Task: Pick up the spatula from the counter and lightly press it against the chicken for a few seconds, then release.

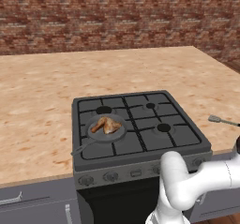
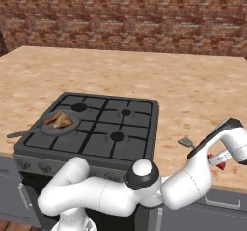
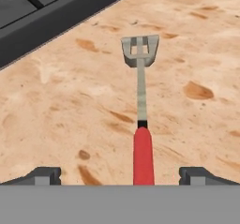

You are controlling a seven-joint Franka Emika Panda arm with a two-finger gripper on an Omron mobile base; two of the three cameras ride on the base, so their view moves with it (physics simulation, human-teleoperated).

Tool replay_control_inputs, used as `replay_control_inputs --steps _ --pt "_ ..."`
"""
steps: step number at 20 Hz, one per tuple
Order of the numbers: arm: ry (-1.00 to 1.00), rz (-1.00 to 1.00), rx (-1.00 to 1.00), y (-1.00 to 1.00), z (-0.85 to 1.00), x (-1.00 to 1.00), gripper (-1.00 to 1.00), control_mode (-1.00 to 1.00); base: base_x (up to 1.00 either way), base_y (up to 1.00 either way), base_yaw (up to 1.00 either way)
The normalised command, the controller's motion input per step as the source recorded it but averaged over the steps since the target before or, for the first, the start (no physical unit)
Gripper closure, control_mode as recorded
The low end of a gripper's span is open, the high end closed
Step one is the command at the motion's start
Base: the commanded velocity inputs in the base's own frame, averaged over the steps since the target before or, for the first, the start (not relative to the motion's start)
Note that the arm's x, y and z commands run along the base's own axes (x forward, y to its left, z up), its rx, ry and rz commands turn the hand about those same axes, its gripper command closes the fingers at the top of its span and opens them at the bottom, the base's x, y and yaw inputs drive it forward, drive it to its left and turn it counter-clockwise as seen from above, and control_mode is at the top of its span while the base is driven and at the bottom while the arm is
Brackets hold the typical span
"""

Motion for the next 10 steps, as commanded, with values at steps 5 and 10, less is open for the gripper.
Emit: replay_control_inputs --steps 5,10 --pt "0.00 0.01 0.03 -0.15 -0.13 0.15 -1.00 -1.00 0.00 0.00 0.00" --pt "0.01 0.02 0.04 -0.18 -0.14 0.16 -1.00 -1.00 0.00 0.00 0.00"
